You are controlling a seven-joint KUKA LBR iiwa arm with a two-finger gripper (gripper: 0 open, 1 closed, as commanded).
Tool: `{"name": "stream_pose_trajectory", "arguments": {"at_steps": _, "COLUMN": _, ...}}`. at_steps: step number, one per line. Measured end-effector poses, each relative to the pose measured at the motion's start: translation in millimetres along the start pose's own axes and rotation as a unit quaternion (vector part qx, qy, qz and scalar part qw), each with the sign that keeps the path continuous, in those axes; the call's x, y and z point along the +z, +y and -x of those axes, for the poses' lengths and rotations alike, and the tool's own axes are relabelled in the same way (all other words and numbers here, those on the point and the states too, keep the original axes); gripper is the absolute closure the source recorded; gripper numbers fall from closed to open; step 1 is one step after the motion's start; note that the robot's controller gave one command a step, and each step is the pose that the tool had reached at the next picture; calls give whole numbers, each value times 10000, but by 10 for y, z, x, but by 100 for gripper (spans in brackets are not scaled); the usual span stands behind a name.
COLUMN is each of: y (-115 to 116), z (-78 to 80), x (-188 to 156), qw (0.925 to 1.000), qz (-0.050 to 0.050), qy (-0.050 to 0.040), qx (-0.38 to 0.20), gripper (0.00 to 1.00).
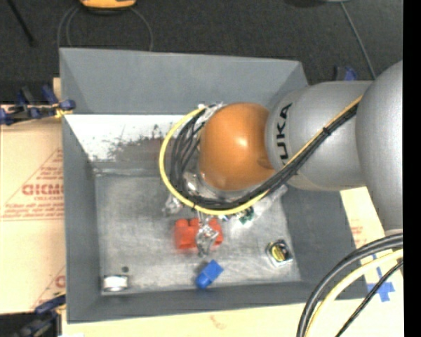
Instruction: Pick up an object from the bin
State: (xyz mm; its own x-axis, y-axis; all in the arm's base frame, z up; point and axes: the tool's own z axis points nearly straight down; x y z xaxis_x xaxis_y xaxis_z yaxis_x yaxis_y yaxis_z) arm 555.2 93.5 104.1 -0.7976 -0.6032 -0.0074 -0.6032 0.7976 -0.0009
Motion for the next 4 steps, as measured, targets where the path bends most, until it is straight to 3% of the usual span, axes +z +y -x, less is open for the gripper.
{"name": "stream_pose_trajectory", "arguments": {"at_steps": 1, "y": -565, "z": -167, "x": 302, "qw": 9985, "qz": 0, "qy": -13, "qx": -555, "gripper": 0}}
{"name": "stream_pose_trajectory", "arguments": {"at_steps": 2, "y": 33, "z": -298, "x": 302, "qw": 9979, "qz": -13, "qy": -18, "qx": -653, "gripper": 0}}
{"name": "stream_pose_trajectory", "arguments": {"at_steps": 3, "y": 6, "z": -276, "x": 285, "qw": 9980, "qz": -23, "qy": -50, "qx": -627, "gripper": 100}}
{"name": "stream_pose_trajectory", "arguments": {"at_steps": 4, "y": -12, "z": -247, "x": -624, "qw": 9982, "qz": -22, "qy": -10, "qx": -607, "gripper": 100}}
